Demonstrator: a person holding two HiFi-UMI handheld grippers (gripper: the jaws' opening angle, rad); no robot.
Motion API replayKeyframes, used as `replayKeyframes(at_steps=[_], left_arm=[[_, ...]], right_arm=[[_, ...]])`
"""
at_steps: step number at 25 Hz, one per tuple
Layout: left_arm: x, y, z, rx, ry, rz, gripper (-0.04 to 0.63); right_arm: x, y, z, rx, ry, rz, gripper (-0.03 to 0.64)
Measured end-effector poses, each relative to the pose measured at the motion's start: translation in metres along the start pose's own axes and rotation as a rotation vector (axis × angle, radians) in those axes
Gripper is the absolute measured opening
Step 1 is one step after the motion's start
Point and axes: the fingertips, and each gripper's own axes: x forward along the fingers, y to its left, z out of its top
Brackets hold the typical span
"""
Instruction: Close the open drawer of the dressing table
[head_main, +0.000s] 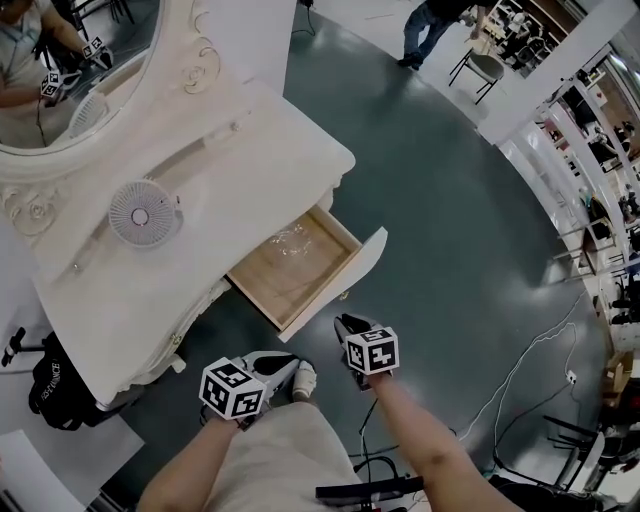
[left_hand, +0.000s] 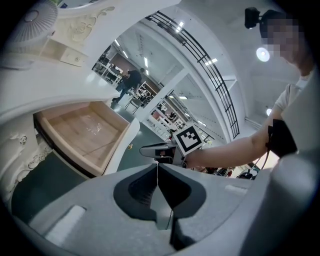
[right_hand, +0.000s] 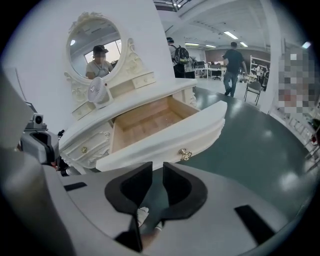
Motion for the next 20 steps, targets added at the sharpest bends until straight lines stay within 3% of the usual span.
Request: replayKeyframes(at_steps=[20], left_arm=[[0.009,0.007,-0.003,-0.031,0.010,-0.017,0.011]], right_arm=[[0.039,-0.051,0.008,0.067,0.067,-0.111,0.081]])
